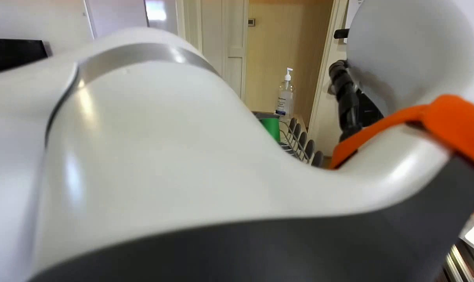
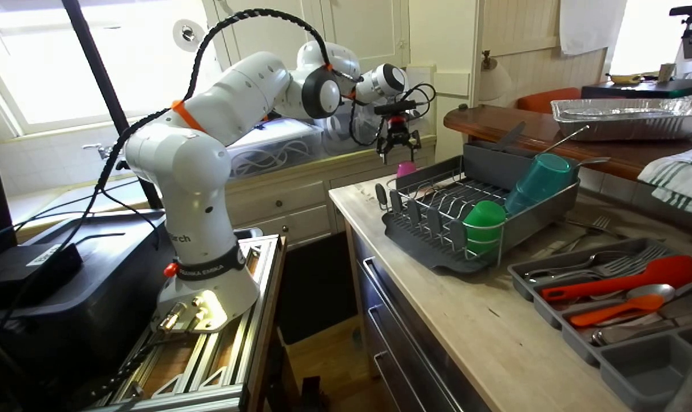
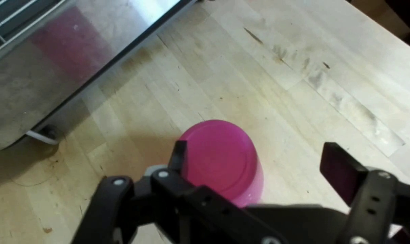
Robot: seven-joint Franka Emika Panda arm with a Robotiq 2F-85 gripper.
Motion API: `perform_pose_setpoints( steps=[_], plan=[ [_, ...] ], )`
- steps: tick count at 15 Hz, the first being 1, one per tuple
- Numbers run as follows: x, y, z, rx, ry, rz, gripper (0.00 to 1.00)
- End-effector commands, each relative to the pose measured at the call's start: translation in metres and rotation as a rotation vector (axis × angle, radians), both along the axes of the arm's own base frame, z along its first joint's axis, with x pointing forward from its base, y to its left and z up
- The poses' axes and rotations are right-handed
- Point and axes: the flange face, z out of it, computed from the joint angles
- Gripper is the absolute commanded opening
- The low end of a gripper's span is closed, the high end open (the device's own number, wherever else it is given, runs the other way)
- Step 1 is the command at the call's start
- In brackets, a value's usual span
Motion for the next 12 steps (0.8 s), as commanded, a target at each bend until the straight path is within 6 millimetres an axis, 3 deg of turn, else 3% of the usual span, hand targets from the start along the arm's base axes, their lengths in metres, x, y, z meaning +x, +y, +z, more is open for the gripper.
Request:
perform_pose_setpoints(
  steps=[1, 5, 7, 12],
  plan=[
    [0.007, 0.002, 0.007, -0.026, -0.037, 0.045, 1.0],
    [0.02, 0.007, 0.028, 0.018, -0.071, 0.129, 1.0],
    [0.029, 0.01, 0.029, 0.077, -0.048, 0.215, 1.0],
    [0.036, 0.012, 0.002, 0.177, 0.073, 0.327, 1.0]
  ],
)
